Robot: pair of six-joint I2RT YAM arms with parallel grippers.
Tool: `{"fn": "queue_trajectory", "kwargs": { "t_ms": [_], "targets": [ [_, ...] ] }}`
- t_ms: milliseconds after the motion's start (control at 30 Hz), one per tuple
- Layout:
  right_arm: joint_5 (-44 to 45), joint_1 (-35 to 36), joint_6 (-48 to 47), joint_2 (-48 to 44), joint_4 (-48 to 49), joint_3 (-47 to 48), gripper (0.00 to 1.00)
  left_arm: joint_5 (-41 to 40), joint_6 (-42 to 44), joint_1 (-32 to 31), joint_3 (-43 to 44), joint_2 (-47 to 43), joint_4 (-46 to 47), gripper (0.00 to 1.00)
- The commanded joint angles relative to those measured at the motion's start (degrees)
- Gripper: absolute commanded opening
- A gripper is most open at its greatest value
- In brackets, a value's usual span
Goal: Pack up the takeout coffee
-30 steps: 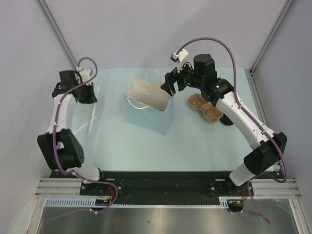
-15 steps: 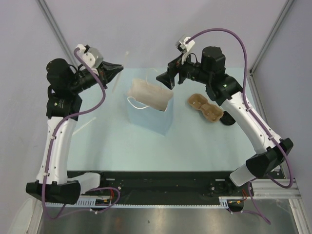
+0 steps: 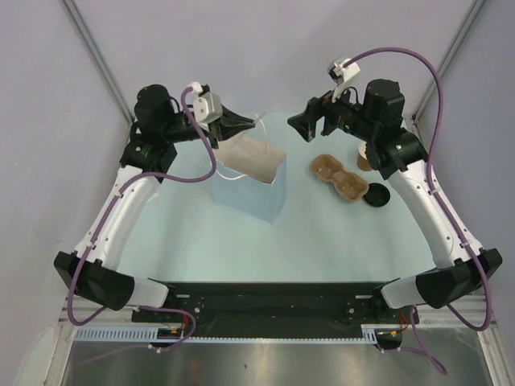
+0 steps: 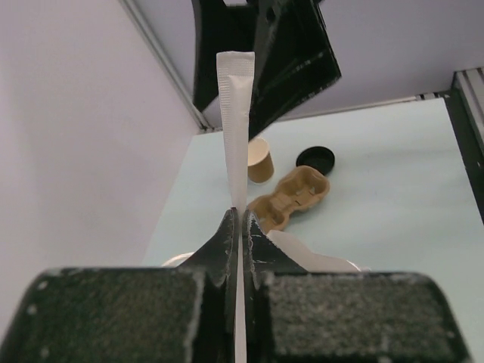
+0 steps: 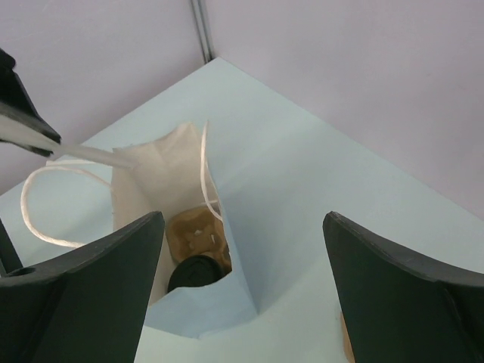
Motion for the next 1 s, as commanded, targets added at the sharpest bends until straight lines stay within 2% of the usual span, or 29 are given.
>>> {"fn": "queue_trajectory", "kwargs": {
  "t_ms": [0, 200, 333, 600, 700, 733, 833, 967],
  "targets": [
    [0.8, -1.1, 1.1, -3.6, -1.1, -2.1, 0.92, 3.4, 9.4, -1.4, -2.2, 1.2, -4.9, 0.0],
    [1.2, -1.8, 0.5, -5.9, -3.4, -4.1, 0.93, 2.2, 19.0, -1.3, -4.2, 3.2, -15.5, 0.0],
    [1.3, -2.1, 0.0, -6.9, -4.3, -5.3, 0.93, -2.4, 20.2, -1.3, -9.6, 2.4, -14.4, 0.0],
    [1.4, -2.4, 0.0, -7.1, -5.4, -6.2, 0.93, -5.3, 20.7, 0.6, -8.3, 6.7, -16.8, 0.03],
    [1.5, -2.4, -0.4, -7.2, -5.6, -6.2, 0.93, -4.1, 23.9, 1.5, -6.6, 7.3, -20.8, 0.18],
    [1.5, -2.3, -0.3, -7.3, -5.7, -6.2, 0.93, -3.9, 24.3, 1.7, -6.1, 7.3, -21.7, 0.28],
    [1.3, -2.5, -0.6, -7.1, -5.7, -6.2, 0.93, -3.7, 24.3, 2.3, -4.5, 7.0, -23.1, 0.4],
    [0.0, -2.3, -1.8, -6.5, -6.2, -6.2, 0.94, -3.7, 22.0, 2.6, -1.7, 6.1, -22.7, 0.48]
  ]
}}
